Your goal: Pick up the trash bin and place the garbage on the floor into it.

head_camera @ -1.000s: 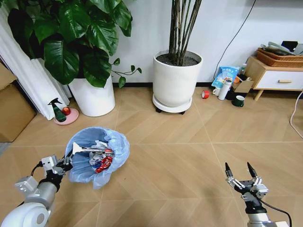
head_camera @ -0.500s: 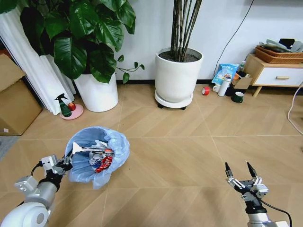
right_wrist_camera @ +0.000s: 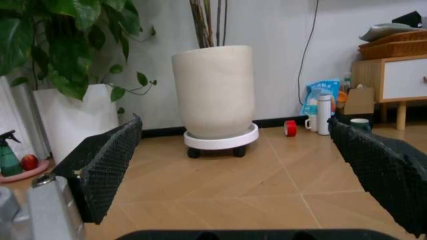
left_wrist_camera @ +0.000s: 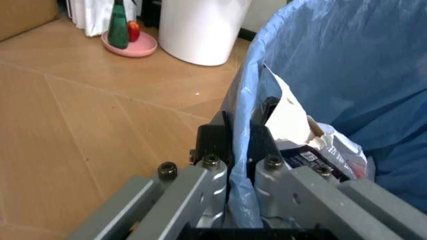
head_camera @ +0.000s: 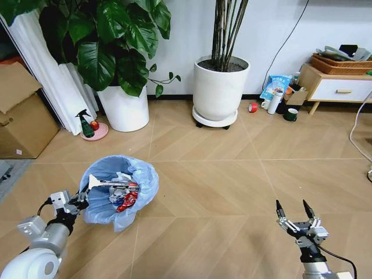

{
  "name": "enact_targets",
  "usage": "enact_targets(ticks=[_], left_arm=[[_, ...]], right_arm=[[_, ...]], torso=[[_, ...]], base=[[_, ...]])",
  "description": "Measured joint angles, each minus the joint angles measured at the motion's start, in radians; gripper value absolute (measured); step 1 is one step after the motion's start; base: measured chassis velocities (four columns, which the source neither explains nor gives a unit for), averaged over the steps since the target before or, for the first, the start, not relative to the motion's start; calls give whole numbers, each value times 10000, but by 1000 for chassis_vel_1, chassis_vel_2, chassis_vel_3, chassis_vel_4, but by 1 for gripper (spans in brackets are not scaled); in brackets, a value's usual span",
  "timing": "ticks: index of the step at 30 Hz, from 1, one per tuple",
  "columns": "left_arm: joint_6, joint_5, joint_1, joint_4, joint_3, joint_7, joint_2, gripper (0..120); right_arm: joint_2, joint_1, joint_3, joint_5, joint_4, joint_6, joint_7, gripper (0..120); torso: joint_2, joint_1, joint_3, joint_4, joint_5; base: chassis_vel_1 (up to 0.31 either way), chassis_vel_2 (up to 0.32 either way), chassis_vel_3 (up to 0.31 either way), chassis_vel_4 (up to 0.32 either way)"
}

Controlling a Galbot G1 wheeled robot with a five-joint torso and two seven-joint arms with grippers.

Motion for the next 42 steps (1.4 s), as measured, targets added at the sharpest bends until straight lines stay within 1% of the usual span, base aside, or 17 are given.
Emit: enact_targets(ticks=[16, 21, 28, 42], left_arm=[[44, -121, -64, 54, -7, -56, 166, 0], [50, -114, -51, 47, -24, -67, 99, 0], [51, -69, -44, 34, -6, -69, 31, 0], [59, -49, 32, 5, -34, -93, 115, 0]], right_arm=[[-94, -22, -10, 59, -39, 11, -18, 100], [-175, 92, -140, 89, 3, -34, 21, 100], [-261, 94, -223, 92, -3, -62, 37, 100], [-361, 107, -238, 210, -94, -61, 37, 100]], torso=[[0, -1, 1, -1, 0], [0, -1, 0, 2, 0], [0, -1, 0, 0, 0], [0, -1, 0, -1, 1]], base=[[139, -72, -138, 67], [138, -55, -124, 65], [136, -55, -135, 46], [123, -58, -131, 60]])
